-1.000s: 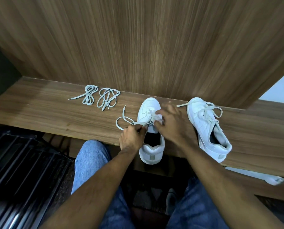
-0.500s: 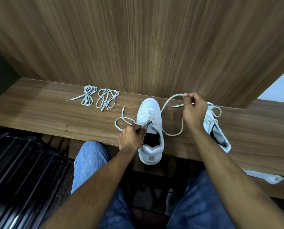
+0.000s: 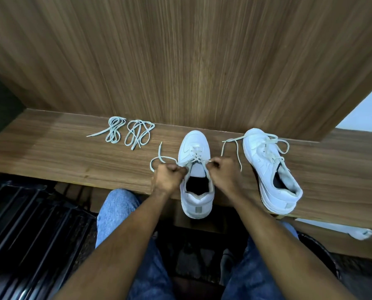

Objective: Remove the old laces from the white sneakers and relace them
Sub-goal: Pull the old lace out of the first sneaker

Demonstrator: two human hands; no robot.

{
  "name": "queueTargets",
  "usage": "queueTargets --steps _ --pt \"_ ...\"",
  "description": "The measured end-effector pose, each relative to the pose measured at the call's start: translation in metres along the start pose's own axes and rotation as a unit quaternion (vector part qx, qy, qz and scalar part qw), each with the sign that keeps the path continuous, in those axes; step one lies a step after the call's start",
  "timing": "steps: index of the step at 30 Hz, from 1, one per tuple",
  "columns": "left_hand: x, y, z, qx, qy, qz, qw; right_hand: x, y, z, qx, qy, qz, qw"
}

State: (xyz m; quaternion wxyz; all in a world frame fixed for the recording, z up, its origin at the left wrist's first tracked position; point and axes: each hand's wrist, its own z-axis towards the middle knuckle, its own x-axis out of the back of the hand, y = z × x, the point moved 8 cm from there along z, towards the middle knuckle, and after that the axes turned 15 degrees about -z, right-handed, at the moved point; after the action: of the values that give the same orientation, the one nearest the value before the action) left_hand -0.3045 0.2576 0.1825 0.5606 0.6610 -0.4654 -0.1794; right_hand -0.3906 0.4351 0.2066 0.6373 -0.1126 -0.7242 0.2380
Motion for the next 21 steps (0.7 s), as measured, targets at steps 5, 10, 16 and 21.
queueTargets --steps 5,10,16,21 --pt "-0.006 -0.007 0.009 0.034 -0.042 -0.184 0.981 -0.001 0.018 0.004 -0.076 -0.048 0.166 0.982" --pt "-0.019 0.037 -0.004 -0.181 -0.004 0.167 0.969 -0.001 0.019 0.002 -0.075 -0.037 0.101 0.991" --pt "-0.056 0.062 -0.008 -0.310 -0.014 0.407 0.859 0.000 0.013 -0.002 -0.054 -0.031 0.056 0.997" --pt "-0.023 0.070 0.005 -0.243 0.077 0.189 0.948 0.000 0.014 -0.002 -0.057 -0.033 0.042 0.997"
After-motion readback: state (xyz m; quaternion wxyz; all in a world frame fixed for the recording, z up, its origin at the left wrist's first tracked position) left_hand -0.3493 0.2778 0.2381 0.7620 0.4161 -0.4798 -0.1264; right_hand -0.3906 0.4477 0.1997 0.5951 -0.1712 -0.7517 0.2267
